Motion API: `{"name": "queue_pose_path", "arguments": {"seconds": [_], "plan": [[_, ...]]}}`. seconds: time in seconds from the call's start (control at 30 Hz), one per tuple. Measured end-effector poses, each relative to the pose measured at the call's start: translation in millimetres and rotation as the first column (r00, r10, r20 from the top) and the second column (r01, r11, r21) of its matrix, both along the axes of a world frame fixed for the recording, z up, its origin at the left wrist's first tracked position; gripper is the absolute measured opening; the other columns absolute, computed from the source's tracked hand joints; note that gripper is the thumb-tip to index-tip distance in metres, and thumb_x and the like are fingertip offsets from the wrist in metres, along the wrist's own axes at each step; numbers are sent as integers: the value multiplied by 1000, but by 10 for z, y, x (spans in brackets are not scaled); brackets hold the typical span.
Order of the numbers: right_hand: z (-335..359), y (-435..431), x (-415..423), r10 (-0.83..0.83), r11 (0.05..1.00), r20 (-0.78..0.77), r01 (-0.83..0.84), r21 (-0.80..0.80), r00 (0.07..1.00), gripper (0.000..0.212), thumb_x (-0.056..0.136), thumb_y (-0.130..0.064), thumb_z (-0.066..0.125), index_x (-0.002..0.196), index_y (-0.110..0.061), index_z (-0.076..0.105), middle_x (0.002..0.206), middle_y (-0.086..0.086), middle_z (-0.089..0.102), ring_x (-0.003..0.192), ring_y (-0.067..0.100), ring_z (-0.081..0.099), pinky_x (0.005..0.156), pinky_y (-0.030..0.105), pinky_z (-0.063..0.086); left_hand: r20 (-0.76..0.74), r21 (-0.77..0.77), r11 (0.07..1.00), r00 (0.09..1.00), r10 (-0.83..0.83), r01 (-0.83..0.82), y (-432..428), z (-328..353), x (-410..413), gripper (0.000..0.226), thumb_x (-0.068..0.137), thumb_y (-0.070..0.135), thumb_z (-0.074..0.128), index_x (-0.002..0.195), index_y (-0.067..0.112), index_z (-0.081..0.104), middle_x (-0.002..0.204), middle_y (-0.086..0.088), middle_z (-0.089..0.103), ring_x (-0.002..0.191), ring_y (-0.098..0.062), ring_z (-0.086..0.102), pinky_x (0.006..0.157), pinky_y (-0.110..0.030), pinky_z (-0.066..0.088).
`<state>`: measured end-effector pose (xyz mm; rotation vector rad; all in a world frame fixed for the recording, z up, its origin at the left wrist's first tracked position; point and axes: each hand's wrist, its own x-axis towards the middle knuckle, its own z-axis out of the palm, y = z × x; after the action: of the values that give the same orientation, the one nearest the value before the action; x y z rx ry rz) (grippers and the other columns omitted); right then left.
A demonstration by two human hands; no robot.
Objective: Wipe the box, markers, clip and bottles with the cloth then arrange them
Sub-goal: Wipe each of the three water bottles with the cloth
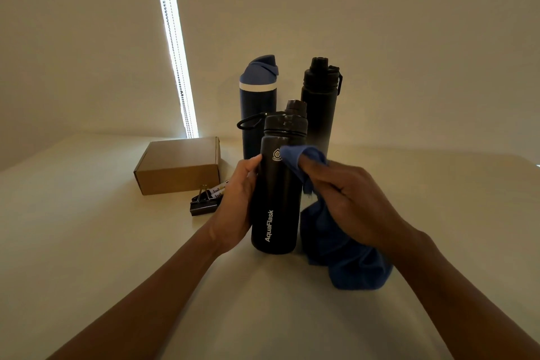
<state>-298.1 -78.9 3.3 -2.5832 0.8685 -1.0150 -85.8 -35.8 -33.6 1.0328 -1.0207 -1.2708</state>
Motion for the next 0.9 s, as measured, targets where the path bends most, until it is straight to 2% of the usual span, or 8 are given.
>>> {"name": "queue_pose_path", "arguments": {"seconds": [0.17, 0.27, 0.43, 0.5, 0.57, 0.67, 0.8, 0.9], "plan": [[34, -64, 97, -38, 999, 83, 37, 14, 996, 45, 102, -32, 35, 145, -32, 46, 93, -1, 65, 77, 10, 61, 69, 23, 45, 0, -1, 1000, 1000, -1, 1, -12, -2, -24, 62, 103, 60, 30, 148, 23, 52, 133, -8, 69, 123, -27, 67, 107, -46, 49], [40, -51, 43, -2, 999, 62, -1, 43, 998, 39, 105, -28, 36, 140, -39, 50, 87, -5, 66, 72, 8, 62, 66, 18, 46, 6, 11, 1000, 1000, 12, -12, -7, -2, -39, 60, 106, 56, 25, 144, 21, 54, 127, -10, 73, 118, -27, 70, 103, -44, 53], [-130, 106, -25, 143, 977, -182, -109, 186, 973, 28, 107, -25, 45, 122, -38, 65, 85, -18, 64, 79, 1, 64, 74, 16, 47, -42, 28, 999, 999, 33, -31, -20, -57, 20, 66, 101, 59, 32, 148, 18, 52, 132, -13, 70, 123, -29, 67, 108, -48, 49], [-198, 189, -40, 238, 938, -260, -153, 310, 936, 31, 106, -26, 46, 111, -53, 61, 84, -18, 63, 83, 3, 64, 79, 19, 46, -75, 25, 999, 997, 22, -20, -39, -74, 41, 64, 103, 59, 34, 148, 18, 52, 136, -17, 67, 127, -36, 64, 112, -54, 45], [-198, 264, -72, 270, 947, -405, -166, 274, 873, 45, 107, -29, 42, 105, -73, 50, 88, -17, 65, 85, 3, 63, 82, 22, 48, -80, 23, 1000, 997, 14, -12, -53, -66, 58, 63, 104, 59, 33, 150, 19, 51, 140, -19, 64, 131, -40, 60, 115, -59, 41], [-190, 310, -71, 249, 965, -529, -160, 209, 811, 47, 103, -27, 41, 124, -68, 48, 95, -21, 65, 89, 1, 60, 85, 22, 47, -91, 7, 999, 995, 32, -31, -60, -47, 79, 63, 103, 57, 37, 149, 17, 52, 140, -18, 63, 132, -39, 60, 115, -57, 42], [-180, 335, -44, 205, 971, -354, -144, 191, 912, 39, 103, -30, 44, 120, -64, 54, 99, -19, 68, 92, 4, 63, 85, 28, 52, -106, 9, 997, 991, 83, -83, -41, 13, 48, 68, 95, 57, 44, 149, 15, 51, 139, -16, 65, 126, -34, 64, 106, -48, 51], [-257, 240, -49, 113, 990, -255, -85, 116, 960, 35, 104, -29, 44, 131, -47, 57, 105, -15, 69, 96, 7, 64, 85, 27, 52, -132, 35, 994, 986, 104, -101, -24, 69, -5, 77, 85, 54, 49, 149, 10, 49, 138, -19, 64, 124, -34, 64, 97, -41, 55]]}}
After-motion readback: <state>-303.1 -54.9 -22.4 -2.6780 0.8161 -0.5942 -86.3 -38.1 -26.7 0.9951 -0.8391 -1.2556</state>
